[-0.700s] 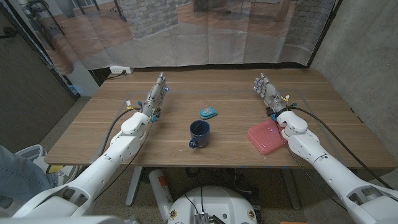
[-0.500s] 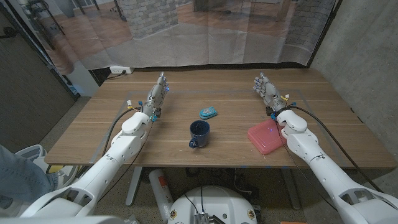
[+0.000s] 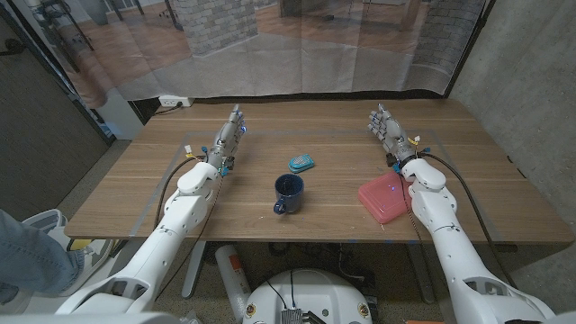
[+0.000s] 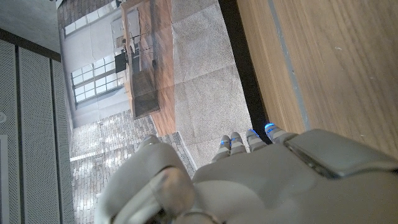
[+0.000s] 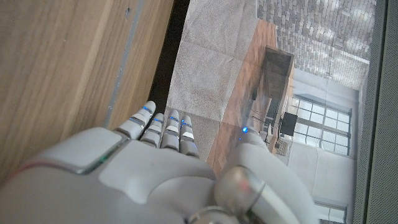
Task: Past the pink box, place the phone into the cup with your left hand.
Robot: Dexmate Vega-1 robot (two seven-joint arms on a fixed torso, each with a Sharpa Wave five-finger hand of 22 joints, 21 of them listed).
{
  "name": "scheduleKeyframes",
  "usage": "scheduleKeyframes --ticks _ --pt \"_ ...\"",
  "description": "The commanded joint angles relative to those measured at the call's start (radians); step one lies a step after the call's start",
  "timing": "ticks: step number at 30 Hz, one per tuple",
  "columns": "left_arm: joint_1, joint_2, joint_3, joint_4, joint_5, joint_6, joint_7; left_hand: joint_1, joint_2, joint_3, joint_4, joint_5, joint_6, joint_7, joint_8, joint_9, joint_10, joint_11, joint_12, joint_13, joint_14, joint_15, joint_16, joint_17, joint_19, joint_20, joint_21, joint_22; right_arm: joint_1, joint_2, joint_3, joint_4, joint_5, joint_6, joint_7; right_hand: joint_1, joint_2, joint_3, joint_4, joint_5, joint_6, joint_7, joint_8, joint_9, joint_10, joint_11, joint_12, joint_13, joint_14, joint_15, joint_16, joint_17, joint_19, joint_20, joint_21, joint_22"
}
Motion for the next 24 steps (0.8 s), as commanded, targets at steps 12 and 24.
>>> scheduleKeyframes --ticks 12,24 --pt "0.021 -0.042 -0.076 -0.066 0.122 0.041 -0.040 0.035 0.018 0.013 -0.014 0.003 0.009 -0.001 0.003 0.002 0.010 0.001 0.005 0.003 0.007 -0.001 0.005 0.002 -0.003 -0.008 0.002 0.003 0.016 0.147 0.155 -0.003 -0.176 -0.018 0.120 0.008 0.004 0.006 -0.004 0.004 0.008 0.000 0.006 0.003 0.010 -0.001 0.006 0.003 0.008 0.004 0.005 0.002 0.003 -0.023 0.005 0.005" --pt "0.017 -0.049 -0.079 -0.049 0.148 -0.033 -0.073 0.061 0.024 0.021 -0.029 0.001 0.017 -0.007 0.004 0.002 0.020 -0.004 0.006 0.004 0.017 -0.007 0.004 0.001 -0.006 -0.007 0.000 0.003 0.024 0.170 0.171 0.000 -0.198 -0.010 0.126 0.007 0.005 0.006 -0.006 0.004 0.008 0.000 0.007 0.003 0.010 -0.001 0.007 0.003 0.008 0.004 0.005 0.002 0.003 -0.023 0.005 0.005"
